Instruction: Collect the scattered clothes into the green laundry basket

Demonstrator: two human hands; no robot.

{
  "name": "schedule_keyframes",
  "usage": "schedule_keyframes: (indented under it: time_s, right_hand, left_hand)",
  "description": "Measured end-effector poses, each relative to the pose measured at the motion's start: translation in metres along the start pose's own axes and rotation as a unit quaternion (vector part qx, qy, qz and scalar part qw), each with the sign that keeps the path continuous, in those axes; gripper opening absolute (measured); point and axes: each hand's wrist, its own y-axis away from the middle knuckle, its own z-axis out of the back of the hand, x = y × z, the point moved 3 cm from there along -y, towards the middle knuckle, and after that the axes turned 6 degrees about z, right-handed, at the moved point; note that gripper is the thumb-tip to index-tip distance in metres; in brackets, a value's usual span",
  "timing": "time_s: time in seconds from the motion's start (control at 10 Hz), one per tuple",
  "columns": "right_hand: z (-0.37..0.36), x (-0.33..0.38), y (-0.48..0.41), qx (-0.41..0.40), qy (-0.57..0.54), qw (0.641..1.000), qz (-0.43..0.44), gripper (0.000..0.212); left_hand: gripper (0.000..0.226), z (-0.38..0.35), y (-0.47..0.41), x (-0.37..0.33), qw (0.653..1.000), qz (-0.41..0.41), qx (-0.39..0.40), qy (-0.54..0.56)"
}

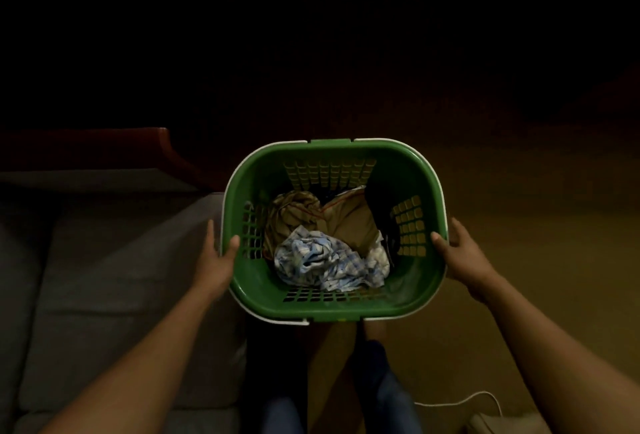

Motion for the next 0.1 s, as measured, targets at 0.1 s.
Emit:
schedule_keyframes:
  time_s: [0.1]
  right_hand:
    - [-0.0065,-0.0297,0.0627,-0.015,0.088,0.996,0.004,0.059]
  left_hand:
    - [0.065,0.0089,0.0723,0.0378,1.000,-0.028,0.013,0.008]
